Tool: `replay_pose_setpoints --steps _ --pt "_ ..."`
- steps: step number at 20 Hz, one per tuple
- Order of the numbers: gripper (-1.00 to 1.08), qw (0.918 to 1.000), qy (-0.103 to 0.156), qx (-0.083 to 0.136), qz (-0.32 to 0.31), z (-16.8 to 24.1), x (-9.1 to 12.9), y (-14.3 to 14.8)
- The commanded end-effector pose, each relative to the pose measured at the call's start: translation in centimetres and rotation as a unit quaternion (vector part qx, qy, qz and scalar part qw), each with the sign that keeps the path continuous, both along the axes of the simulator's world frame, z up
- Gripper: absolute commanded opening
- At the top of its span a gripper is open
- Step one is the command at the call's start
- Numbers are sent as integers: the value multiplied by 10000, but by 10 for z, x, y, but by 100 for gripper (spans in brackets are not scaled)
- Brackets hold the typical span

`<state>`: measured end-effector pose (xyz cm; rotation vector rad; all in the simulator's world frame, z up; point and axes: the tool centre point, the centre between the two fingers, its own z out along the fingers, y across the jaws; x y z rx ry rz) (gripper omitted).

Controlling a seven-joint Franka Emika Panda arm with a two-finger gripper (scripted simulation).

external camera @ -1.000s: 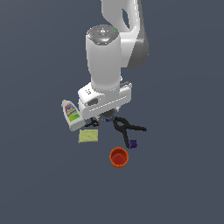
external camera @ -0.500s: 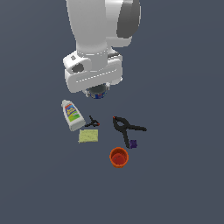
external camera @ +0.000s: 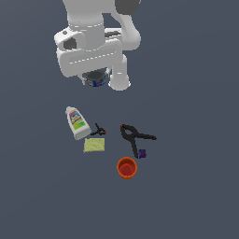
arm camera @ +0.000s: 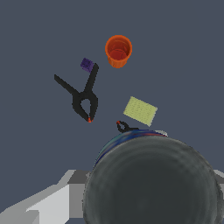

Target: Pick up a designated object from a clutter of objects.

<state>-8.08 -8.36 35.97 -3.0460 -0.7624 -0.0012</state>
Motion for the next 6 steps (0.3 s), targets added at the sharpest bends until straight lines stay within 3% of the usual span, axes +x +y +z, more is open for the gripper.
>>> replay_pose_setpoints --steps 1,6 --pt "-100 10000 1 -1 3 8 -6 -4" --pt "-100 10000 1 -5 3 14 -9 -7"
